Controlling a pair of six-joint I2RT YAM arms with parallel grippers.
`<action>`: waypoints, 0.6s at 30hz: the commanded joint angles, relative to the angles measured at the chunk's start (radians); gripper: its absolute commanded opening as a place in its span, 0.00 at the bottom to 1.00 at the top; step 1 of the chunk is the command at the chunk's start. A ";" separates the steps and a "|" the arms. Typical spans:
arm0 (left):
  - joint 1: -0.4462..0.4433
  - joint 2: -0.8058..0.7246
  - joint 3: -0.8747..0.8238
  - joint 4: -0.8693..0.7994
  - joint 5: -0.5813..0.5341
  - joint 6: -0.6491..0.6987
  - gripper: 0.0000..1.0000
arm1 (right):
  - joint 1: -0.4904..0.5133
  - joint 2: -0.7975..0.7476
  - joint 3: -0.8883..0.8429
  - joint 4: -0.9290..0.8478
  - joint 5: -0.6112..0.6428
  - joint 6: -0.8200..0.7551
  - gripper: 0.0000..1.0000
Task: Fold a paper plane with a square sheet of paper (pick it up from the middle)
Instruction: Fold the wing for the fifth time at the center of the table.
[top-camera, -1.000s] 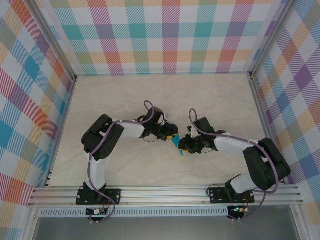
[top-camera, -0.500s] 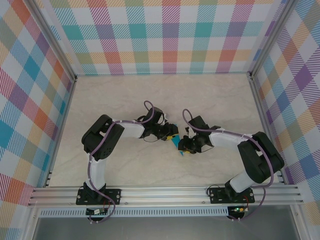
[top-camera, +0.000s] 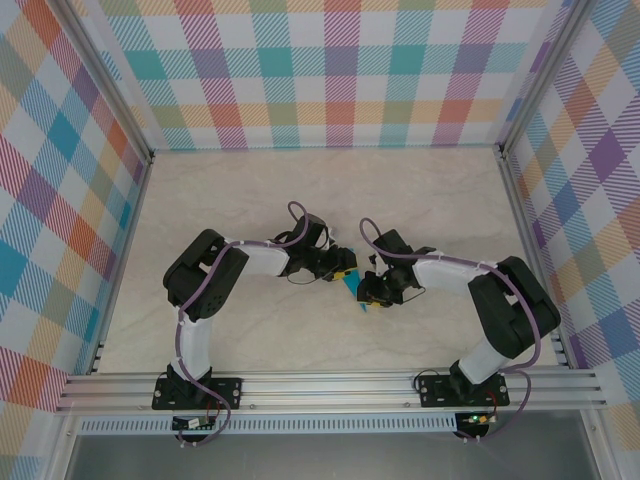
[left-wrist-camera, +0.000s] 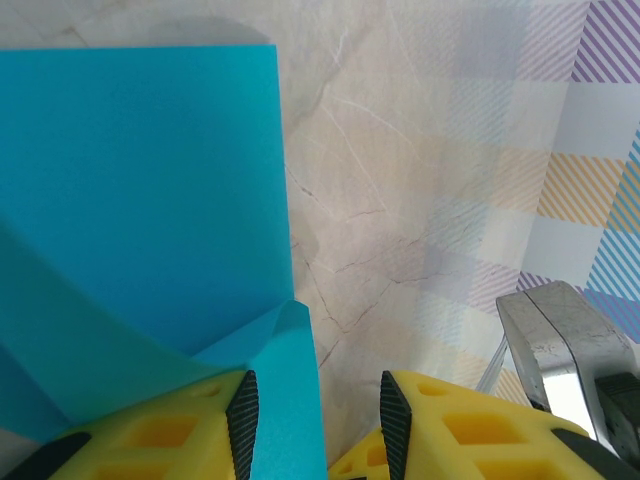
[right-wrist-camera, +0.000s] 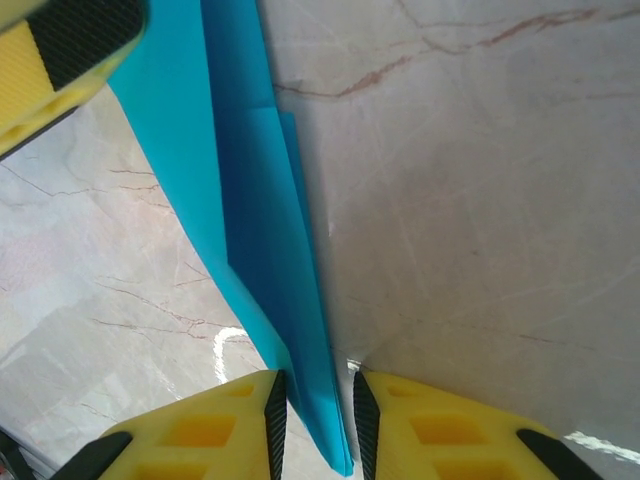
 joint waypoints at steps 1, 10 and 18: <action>-0.006 0.051 -0.031 -0.080 -0.033 0.005 0.40 | 0.013 0.043 0.005 -0.026 0.034 -0.016 0.27; -0.006 0.051 -0.030 -0.083 -0.032 0.007 0.40 | 0.013 0.008 -0.002 -0.020 0.021 0.005 0.26; -0.005 0.056 -0.020 -0.086 -0.028 0.007 0.40 | -0.007 -0.027 0.021 0.041 -0.030 0.043 0.31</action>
